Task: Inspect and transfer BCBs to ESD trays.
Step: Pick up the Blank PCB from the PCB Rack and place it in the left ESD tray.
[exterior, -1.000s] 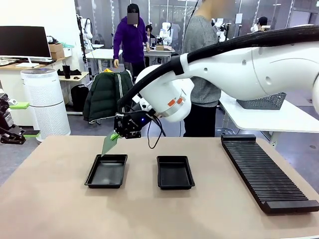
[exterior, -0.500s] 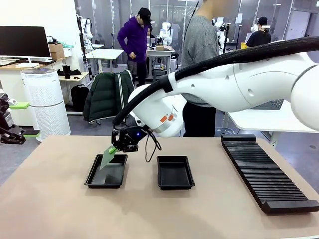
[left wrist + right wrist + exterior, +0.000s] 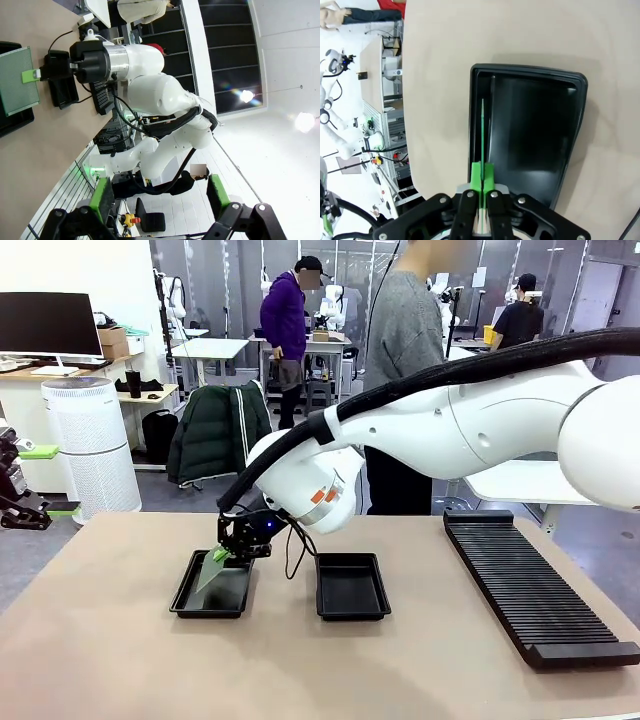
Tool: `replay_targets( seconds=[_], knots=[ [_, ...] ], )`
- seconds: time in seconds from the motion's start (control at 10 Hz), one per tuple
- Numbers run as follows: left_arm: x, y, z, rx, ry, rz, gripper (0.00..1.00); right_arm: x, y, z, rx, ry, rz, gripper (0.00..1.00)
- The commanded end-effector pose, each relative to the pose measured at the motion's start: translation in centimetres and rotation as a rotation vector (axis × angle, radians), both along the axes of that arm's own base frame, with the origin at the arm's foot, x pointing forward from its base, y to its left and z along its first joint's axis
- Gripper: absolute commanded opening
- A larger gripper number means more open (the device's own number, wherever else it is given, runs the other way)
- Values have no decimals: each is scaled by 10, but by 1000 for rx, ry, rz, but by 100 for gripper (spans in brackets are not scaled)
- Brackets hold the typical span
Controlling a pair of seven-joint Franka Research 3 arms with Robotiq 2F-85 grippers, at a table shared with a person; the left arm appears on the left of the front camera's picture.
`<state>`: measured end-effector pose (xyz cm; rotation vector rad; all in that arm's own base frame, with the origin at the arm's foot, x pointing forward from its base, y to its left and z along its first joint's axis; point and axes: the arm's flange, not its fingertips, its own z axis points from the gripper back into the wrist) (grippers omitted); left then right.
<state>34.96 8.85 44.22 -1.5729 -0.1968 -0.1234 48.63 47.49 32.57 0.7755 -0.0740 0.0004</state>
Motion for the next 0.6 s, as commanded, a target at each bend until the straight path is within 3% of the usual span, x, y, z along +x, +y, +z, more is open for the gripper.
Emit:
replay_targets(
  seconds=[0.0,0.5],
  knots=[
    [-1,1,1,-1,-3,3,100,1,11,-8,-3,0,-53,2],
    [-1,1,1,-1,-3,3,100,8,19,-21,-8,17,-61,2]
  ],
)
